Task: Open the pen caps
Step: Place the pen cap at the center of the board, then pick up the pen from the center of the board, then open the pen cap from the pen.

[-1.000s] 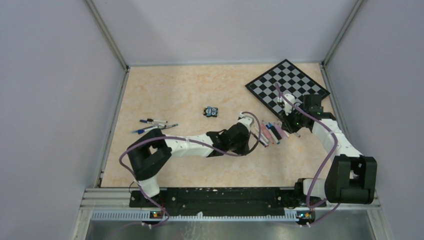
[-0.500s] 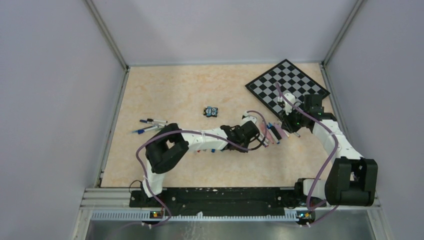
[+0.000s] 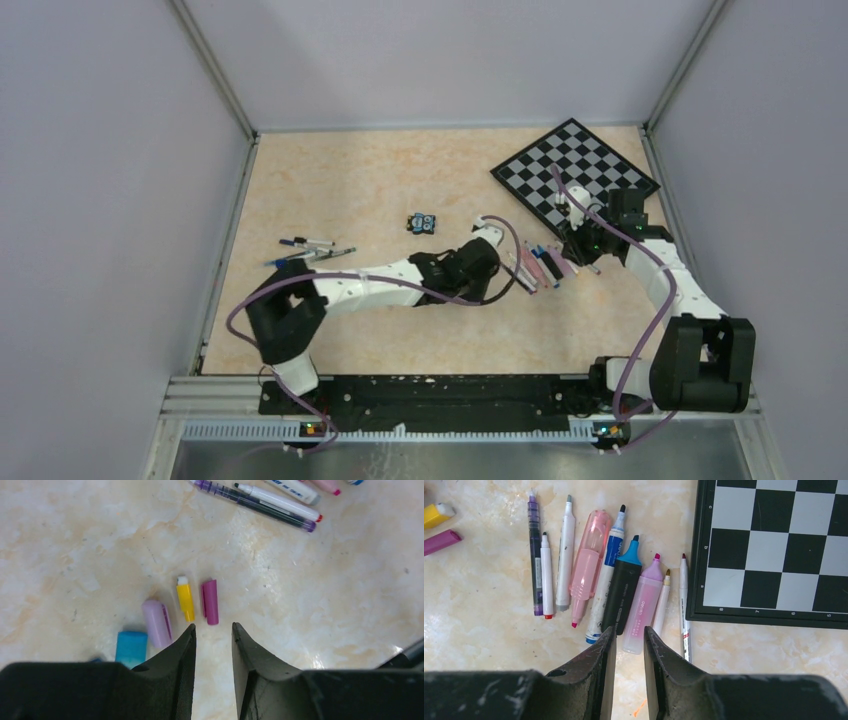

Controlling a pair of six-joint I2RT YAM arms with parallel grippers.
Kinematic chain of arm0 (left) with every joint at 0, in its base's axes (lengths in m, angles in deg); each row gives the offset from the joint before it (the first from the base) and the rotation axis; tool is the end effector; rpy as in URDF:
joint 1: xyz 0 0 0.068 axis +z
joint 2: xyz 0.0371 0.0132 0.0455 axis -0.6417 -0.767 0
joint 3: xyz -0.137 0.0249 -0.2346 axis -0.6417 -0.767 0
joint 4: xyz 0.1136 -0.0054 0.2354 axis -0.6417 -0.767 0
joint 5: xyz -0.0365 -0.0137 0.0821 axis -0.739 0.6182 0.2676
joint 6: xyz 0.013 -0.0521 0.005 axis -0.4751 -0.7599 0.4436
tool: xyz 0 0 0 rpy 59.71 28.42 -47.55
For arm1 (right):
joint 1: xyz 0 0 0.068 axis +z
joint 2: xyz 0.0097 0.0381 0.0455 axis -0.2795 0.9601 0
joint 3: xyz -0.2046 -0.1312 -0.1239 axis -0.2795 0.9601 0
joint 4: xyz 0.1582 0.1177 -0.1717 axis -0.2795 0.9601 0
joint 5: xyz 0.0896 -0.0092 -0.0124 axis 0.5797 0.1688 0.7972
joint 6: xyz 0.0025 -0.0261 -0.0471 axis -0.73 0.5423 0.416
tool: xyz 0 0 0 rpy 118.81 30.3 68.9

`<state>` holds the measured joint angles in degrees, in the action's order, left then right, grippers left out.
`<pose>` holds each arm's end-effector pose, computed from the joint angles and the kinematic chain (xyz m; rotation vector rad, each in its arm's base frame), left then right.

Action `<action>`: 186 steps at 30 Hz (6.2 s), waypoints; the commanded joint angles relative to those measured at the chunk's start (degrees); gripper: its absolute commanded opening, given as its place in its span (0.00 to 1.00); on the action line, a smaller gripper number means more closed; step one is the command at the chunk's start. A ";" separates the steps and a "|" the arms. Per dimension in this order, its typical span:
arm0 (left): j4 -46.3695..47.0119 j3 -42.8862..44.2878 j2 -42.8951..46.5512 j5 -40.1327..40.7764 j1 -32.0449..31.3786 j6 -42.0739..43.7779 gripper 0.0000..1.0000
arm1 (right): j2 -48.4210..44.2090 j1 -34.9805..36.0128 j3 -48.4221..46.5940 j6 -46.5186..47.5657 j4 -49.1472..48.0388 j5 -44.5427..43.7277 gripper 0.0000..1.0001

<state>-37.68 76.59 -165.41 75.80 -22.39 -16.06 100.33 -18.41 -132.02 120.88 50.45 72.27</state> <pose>0.1848 -0.3346 0.1997 0.5818 2.4249 -0.4238 0.2472 0.0061 0.2282 -0.8652 2.2727 0.2835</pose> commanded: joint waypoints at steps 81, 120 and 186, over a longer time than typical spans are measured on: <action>-15.52 0.80 0.84 3.69 61.40 -23.10 0.37 | -4.93 -0.46 -1.13 2.60 0.83 5.55 0.26; -20.27 7.25 -9.05 2.67 64.93 -23.30 0.18 | -5.30 -0.46 -0.96 2.68 0.48 4.76 0.27; 98.81 -40.77 16.03 -8.52 4.39 -9.21 0.00 | -9.30 13.48 18.38 -58.36 -52.55 46.51 0.60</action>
<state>53.57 33.79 -147.67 62.19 -16.68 -26.69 90.69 -6.17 -114.52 66.91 4.33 120.48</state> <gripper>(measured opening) 0.054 0.599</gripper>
